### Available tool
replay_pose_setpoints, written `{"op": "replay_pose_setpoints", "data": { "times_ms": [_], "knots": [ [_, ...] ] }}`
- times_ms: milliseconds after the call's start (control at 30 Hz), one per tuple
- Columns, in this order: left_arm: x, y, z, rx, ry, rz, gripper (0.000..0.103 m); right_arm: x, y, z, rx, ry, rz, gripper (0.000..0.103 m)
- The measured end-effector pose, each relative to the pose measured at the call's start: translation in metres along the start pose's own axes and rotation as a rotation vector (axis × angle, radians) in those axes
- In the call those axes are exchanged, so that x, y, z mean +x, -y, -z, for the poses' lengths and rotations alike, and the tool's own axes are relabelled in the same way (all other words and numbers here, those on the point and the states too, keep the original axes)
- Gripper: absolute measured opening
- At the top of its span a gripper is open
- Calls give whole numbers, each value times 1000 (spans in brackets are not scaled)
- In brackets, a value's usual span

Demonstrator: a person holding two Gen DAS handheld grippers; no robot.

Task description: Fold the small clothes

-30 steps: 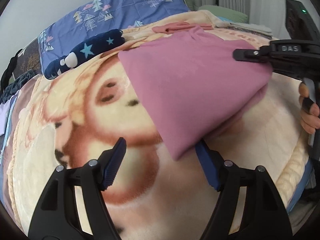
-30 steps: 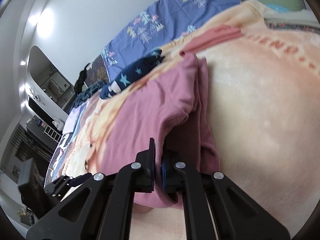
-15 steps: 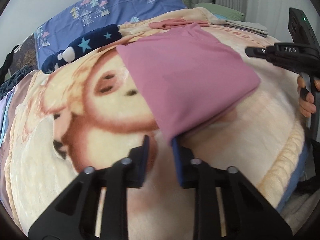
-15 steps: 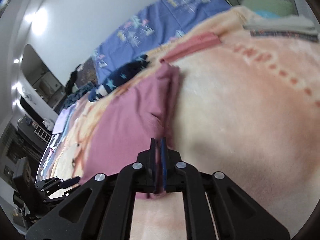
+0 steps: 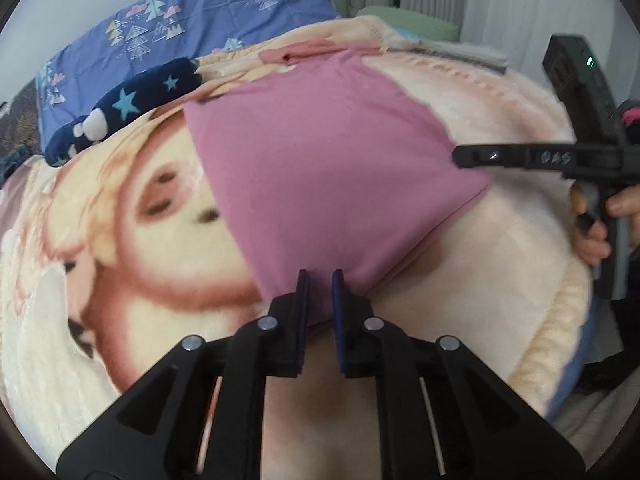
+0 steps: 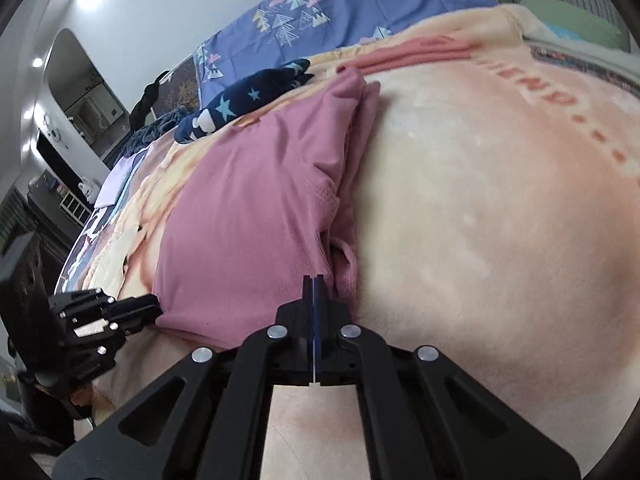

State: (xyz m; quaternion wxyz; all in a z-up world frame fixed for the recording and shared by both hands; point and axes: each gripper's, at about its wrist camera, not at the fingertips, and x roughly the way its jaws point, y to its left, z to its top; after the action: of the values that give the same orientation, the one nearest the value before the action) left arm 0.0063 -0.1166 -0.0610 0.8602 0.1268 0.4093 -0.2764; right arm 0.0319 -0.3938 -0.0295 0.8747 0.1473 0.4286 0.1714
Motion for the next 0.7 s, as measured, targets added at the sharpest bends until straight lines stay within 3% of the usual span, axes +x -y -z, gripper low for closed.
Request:
{"op": "replay_pose_setpoints", "data": {
  "times_ms": [100,167,267,400,533,700],
  "knots": [
    [-4,-3,-17,-16,49,47,23,-14,-5,-19,-51,62,3,4],
    [7,-3,-28,-24,59,68,30,-19,-7,-42,-55,107,20,11],
    [37,7,-31,-52,-6,161,32,-11,1,-84,-39,148,-10,17],
    [53,24,-25,15,12,113,37,25,24,-138,52,94,-29,17],
    [55,4,-23,-81,22,227,37,70,36,-179,78,33,-17,28],
    [58,7,-24,-79,28,228,38,129,36,-188,53,-121,-5,31]
  ]
}}
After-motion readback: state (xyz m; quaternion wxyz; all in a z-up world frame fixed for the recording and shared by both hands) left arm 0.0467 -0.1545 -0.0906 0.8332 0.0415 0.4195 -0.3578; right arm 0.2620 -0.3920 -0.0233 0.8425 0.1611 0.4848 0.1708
